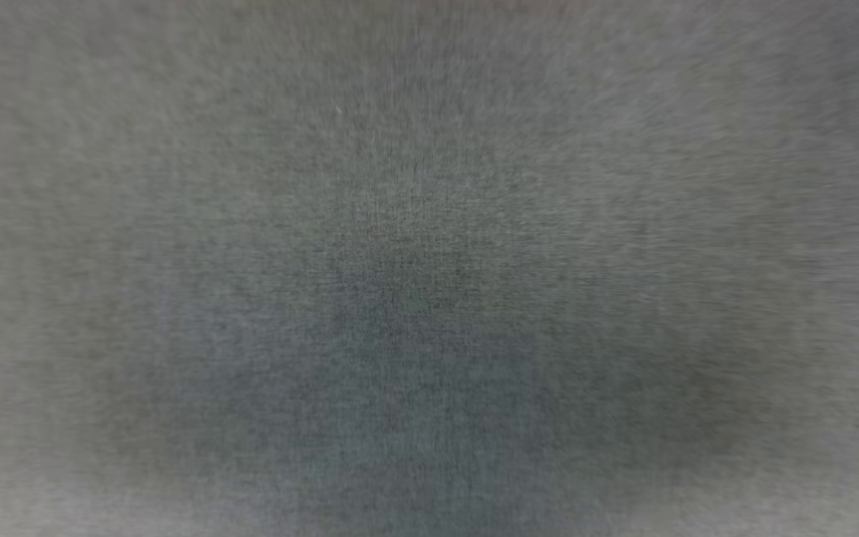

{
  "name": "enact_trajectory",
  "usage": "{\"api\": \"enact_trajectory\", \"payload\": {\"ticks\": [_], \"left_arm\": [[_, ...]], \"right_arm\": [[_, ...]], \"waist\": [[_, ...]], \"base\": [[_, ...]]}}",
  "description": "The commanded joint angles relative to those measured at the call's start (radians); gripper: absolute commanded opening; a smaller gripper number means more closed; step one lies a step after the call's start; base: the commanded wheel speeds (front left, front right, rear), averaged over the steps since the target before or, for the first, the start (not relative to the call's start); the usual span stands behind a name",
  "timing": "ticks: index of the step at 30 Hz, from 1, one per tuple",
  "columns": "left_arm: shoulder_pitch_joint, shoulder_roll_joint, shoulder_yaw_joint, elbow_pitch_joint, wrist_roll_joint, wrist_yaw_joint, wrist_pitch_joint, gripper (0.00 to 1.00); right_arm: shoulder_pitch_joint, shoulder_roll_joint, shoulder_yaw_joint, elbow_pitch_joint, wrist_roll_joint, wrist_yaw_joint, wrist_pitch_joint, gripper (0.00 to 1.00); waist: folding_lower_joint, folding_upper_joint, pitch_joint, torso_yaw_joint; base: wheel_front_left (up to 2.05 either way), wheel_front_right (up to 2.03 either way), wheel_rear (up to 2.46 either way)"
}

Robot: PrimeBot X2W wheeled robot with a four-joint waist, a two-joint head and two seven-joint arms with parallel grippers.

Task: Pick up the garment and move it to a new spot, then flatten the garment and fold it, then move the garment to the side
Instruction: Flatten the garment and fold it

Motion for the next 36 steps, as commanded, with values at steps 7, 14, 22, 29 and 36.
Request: {"api": "enact_trajectory", "payload": {"ticks": [7,14,22,29,36], "left_arm": [[0.053,-0.033,0.004,0.04,-0.001,-0.011,-0.017,0.0],[0.141,-0.067,-0.01,0.059,-0.027,-0.012,-0.02,0.0],[0.306,-0.072,-0.064,0.029,-0.119,-0.012,0.077,0.0],[0.445,-0.026,-0.09,-0.015,-0.2,-0.012,0.179,0.0],[0.619,0.032,-0.128,-0.091,-0.259,-0.013,0.249,0.0]], "right_arm": [[0.049,0.036,-0.015,0.012,-0.049,-0.001,-0.005,0.0],[0.084,0.034,0.03,0.074,-0.035,-0.001,-0.005,0.0],[0.166,0.009,0.115,0.147,0.107,-0.001,-0.005,0.0],[0.246,-0.048,0.18,0.245,0.307,-0.001,0.051,0.0],[0.415,-0.127,0.301,0.177,0.514,-0.001,0.205,0.0]], "waist": [[0.0,0.0,0.225,0.069],[0.0,0.0,0.215,0.094],[0.0,0.0,0.1,0.126],[0.0,0.0,-0.049,0.143],[0.0,0.0,-0.179,0.14]], "base": [[0.0,0.0,0.0],[0.0,0.0,0.0],[0.0,0.0,0.0],[0.0,0.0,0.0],[0.0,0.0,0.0]]}}
